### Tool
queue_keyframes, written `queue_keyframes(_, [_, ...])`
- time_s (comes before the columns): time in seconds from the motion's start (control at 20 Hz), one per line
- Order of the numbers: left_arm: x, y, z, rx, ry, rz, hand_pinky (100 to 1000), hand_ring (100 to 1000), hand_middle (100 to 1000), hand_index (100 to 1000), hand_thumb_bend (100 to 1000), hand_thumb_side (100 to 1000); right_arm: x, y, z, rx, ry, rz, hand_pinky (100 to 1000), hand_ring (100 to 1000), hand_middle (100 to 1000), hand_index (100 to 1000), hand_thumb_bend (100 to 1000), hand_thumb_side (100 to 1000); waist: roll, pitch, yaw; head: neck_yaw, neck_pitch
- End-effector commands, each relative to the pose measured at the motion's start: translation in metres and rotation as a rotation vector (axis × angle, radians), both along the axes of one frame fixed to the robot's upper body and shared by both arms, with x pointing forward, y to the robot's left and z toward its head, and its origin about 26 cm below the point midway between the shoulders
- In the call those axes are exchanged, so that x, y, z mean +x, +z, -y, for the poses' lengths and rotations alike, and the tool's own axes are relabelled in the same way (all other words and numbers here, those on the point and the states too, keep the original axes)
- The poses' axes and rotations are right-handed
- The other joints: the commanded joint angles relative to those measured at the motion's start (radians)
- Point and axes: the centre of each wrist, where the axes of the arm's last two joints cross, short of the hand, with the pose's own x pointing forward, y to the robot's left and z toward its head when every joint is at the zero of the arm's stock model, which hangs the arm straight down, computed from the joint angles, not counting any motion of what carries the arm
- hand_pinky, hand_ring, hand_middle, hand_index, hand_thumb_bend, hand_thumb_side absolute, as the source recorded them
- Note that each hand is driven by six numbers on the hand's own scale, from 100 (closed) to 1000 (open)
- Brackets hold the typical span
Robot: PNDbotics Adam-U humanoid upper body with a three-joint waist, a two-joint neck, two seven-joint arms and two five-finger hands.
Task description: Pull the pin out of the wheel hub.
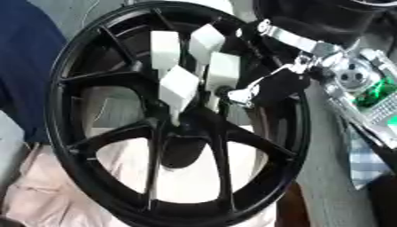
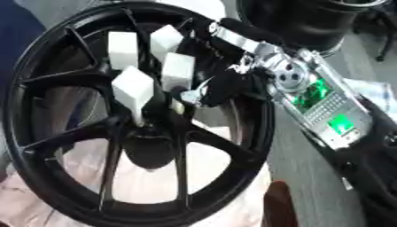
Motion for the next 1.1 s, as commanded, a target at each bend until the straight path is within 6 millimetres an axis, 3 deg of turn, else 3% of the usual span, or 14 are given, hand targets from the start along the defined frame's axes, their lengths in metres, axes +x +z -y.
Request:
queue_keyframes(0.05, [0.001, 0.008, -0.002, 0.006, 0.000, 0.021, 549, 582, 475, 667, 100, 873, -0.006, 0.017, 0.008, 0.023, 0.003, 0.020, 609, 586, 282, 451, 384, 100, 0.013, -0.030, -0.004, -0.004, -0.003])
queue_keyframes(0.55, [0.000, 0.001, -0.005, 0.000, 0.013, -0.002, 549, 582, 474, 667, 100, 875, -0.010, 0.059, 0.047, 0.148, -0.082, 0.102, 594, 581, 272, 442, 383, 100, 0.013, -0.055, -0.019, -0.005, 0.009])
queue_keyframes(0.85, [0.000, 0.000, -0.005, 0.000, 0.013, -0.003, 549, 582, 474, 667, 100, 875, -0.012, 0.065, 0.054, 0.210, -0.087, 0.089, 593, 581, 272, 441, 381, 100, 0.013, -0.057, -0.020, -0.005, 0.009])
queue_keyframes(0.95, [-0.004, -0.003, -0.013, -0.005, 0.044, -0.012, 549, 582, 474, 667, 100, 877, -0.008, 0.066, 0.069, 0.216, -0.177, 0.095, 589, 583, 278, 446, 373, 100, 0.015, -0.065, -0.048, 0.031, 0.008])
queue_keyframes(1.1, [-0.007, -0.004, -0.022, -0.014, 0.091, -0.006, 549, 582, 474, 667, 100, 876, 0.001, 0.063, 0.110, 0.201, -0.393, 0.119, 592, 587, 291, 456, 369, 100, 0.023, -0.058, -0.095, 0.086, -0.002])
